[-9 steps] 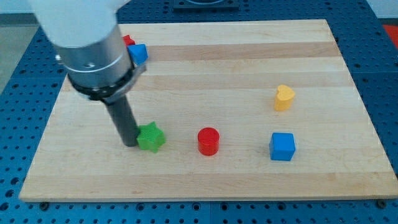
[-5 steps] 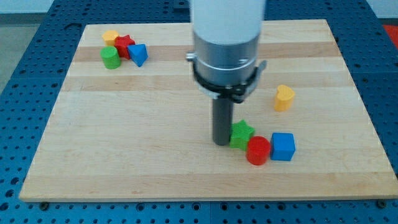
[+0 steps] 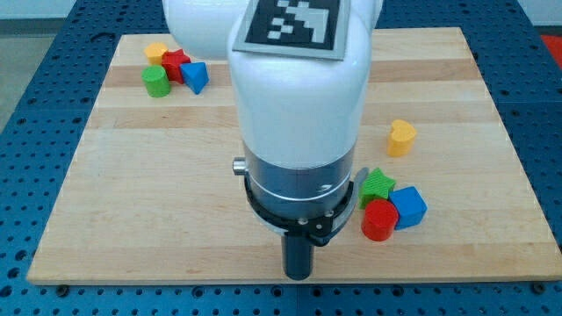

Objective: Push the green star along with the red circle closer to the blue cube

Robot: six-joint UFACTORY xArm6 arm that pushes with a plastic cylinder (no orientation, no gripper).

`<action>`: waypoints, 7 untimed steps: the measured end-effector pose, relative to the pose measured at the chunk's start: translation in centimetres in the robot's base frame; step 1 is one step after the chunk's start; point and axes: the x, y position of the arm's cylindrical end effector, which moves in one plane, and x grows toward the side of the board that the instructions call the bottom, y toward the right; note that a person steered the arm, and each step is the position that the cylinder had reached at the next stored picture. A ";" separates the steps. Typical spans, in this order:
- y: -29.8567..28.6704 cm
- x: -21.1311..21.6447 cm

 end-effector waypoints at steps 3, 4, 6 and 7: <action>3.5 -1.9; 7.5 0.2; 7.6 -3.4; 7.6 -7.3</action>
